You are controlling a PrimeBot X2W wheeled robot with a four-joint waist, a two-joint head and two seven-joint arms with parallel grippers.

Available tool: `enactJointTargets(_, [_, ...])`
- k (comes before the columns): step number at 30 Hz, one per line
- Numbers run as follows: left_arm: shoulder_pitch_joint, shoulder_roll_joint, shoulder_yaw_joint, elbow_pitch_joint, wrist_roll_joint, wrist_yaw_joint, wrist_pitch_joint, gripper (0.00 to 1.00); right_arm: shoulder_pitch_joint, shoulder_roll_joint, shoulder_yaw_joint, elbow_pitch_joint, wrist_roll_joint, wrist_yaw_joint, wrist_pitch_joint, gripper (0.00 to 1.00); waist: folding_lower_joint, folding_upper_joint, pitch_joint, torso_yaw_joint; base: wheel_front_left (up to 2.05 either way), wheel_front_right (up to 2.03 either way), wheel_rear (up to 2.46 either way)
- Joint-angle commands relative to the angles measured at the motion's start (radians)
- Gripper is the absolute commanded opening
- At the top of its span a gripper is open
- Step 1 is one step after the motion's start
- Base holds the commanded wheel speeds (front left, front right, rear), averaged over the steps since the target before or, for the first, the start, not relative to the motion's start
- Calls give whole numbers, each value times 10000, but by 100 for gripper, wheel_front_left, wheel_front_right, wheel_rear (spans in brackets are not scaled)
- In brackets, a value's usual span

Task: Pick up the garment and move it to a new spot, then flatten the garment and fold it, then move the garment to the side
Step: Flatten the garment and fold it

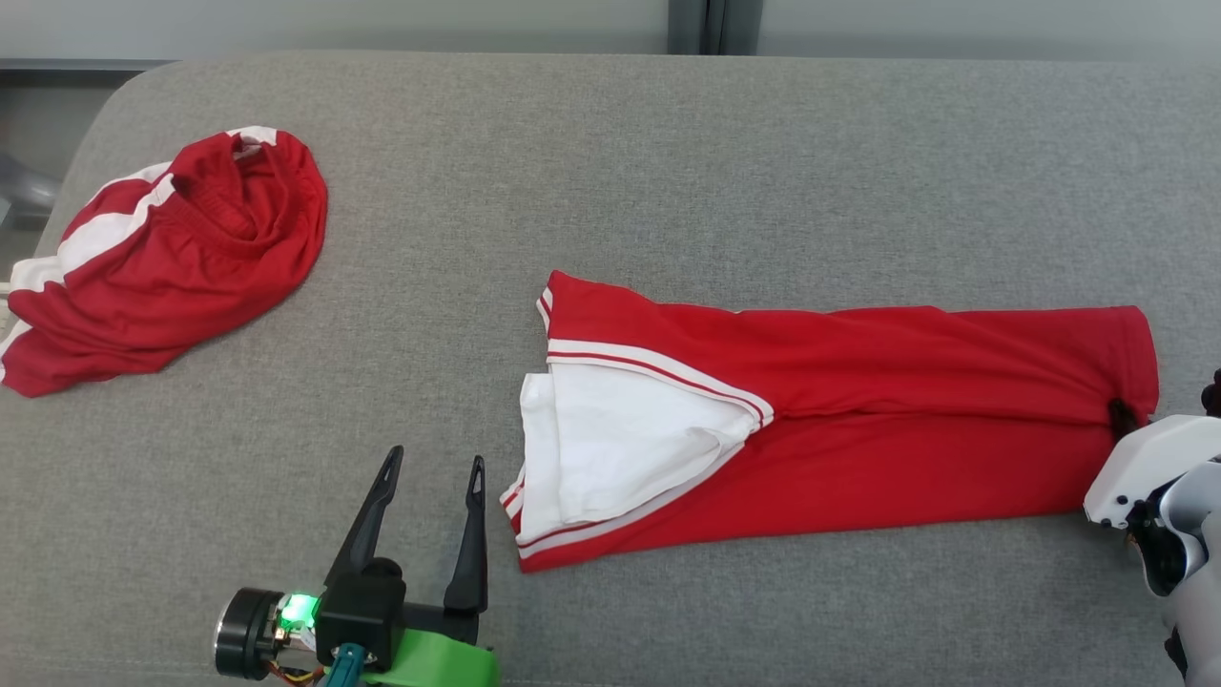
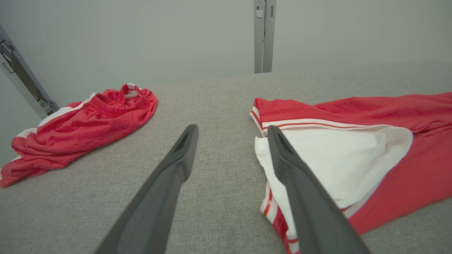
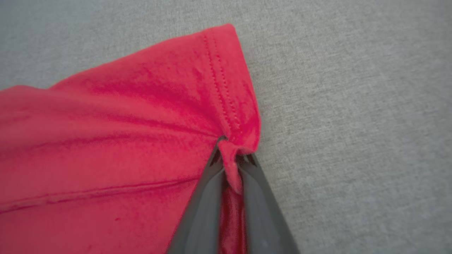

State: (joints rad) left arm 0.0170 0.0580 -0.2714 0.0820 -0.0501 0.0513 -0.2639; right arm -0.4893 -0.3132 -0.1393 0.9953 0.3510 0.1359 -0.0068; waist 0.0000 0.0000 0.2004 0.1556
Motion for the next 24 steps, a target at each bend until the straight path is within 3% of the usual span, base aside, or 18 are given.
enactJointTargets(1, [-137, 2, 47, -27, 79, -55, -5, 100, 618, -112, 61, 249, -50, -95, 125, 0, 0, 0, 3, -78, 0, 0, 0])
enactJointTargets(14, [-183, 103, 275, -103, 242, -178, -3, 100, -249, -1777, 177, -1265, -1080, -64, 239, 0, 0, 0, 11, -1180, 0, 0, 0])
enactJointTargets(18, [-108, 114, 314, -69, 281, -188, -5, 100, -286, -1903, 306, -2287, -1122, -63, 625, 0, 0, 0, -101, -1428, 0, 0, 0])
enactJointTargets(24, [14, 87, 264, -2, 307, -204, -5, 100, 425, -1379, 627, -4981, -700, -63, 1742, 0, 0, 0, -308, -1532, 0, 0, 0])
